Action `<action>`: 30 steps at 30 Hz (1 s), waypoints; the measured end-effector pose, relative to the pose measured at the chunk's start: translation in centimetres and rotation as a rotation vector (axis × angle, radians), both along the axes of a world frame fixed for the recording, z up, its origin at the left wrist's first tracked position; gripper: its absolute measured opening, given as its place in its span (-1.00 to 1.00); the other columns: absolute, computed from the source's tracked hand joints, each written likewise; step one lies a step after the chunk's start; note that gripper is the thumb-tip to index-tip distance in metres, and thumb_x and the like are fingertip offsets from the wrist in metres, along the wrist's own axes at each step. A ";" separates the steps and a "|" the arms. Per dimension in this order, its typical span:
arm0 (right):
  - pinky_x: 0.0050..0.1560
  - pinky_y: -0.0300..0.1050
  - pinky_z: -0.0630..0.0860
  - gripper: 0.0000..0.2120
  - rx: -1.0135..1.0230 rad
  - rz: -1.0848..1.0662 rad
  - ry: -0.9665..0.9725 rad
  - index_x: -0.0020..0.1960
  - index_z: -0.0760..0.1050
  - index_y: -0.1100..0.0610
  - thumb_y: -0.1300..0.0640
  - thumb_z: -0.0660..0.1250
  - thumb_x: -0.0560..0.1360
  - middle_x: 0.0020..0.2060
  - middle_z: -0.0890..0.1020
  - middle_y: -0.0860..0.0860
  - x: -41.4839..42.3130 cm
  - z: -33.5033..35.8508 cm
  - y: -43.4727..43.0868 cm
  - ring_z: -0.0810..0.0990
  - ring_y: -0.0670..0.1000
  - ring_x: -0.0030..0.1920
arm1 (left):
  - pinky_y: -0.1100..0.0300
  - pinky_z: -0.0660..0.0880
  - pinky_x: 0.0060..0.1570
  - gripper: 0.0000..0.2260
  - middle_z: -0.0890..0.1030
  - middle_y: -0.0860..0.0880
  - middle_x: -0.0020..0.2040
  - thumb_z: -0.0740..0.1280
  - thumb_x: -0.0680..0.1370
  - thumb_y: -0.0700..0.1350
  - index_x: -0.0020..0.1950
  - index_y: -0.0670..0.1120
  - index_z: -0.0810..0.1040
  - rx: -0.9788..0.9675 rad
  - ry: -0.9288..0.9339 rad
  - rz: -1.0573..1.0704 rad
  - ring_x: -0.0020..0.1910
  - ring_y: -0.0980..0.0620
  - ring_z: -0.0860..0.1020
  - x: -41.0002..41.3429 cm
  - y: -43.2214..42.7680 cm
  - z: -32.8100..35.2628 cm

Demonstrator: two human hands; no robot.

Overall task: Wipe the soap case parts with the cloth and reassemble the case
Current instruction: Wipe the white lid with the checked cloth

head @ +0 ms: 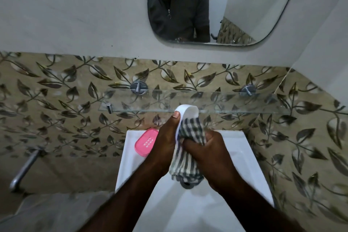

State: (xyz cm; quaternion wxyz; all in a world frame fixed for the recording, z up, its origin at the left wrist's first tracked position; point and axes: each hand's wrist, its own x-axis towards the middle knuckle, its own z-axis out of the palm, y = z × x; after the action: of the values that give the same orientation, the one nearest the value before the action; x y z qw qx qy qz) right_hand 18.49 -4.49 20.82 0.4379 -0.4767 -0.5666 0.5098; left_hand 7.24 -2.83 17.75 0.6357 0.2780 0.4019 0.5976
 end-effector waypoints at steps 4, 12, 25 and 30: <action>-0.13 0.12 0.62 -0.96 -0.037 0.140 -0.116 -0.11 0.59 0.32 0.36 0.36 0.46 -0.22 0.70 0.25 0.5 -0.6 -0.2 0.70 0.22 -0.18 | -0.03 0.54 0.18 -0.44 0.68 -0.18 0.11 0.29 0.40 0.23 0.23 -0.11 0.59 -0.008 0.106 0.060 0.09 -0.10 0.65 -0.3 0.0 0.2; -0.31 -0.20 0.54 -0.94 0.154 0.088 -0.220 -0.26 0.56 0.26 0.26 0.38 0.36 -0.38 0.66 0.07 -0.3 -1.4 -1.0 0.61 -0.09 -0.37 | 0.13 0.61 -0.11 -0.50 0.70 -0.11 -0.06 0.28 0.37 0.23 0.14 -0.07 0.61 0.068 0.004 0.036 -0.10 -0.04 0.66 -0.7 0.4 0.6; -0.28 -0.03 0.56 -0.90 0.259 0.166 -0.420 -0.25 0.52 0.26 0.21 0.36 0.36 -0.36 0.60 0.15 0.9 -2.9 -0.8 0.59 0.04 -0.34 | 0.07 0.59 -0.03 -0.68 0.73 0.00 -0.18 0.22 0.53 0.16 0.05 0.00 0.62 -0.006 0.012 0.099 -0.11 -0.01 0.66 -0.3 -0.3 0.1; -0.16 -0.08 0.57 -0.85 0.252 0.130 -0.220 -0.14 0.61 0.26 0.21 0.39 0.32 -0.24 0.67 0.17 0.6 -2.8 -1.6 0.66 0.05 -0.21 | 0.16 0.64 -0.23 -0.66 0.72 -0.08 -0.22 0.23 0.51 0.16 -0.01 -0.06 0.63 -0.017 -0.030 0.086 -0.25 0.02 0.68 -0.1 -0.5 0.5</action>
State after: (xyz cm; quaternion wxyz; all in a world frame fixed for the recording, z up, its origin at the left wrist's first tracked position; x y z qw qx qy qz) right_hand 19.09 -6.09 18.03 0.3956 -0.4336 -0.7000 0.4068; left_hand 7.17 -3.33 18.23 0.6177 0.2458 0.4090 0.6251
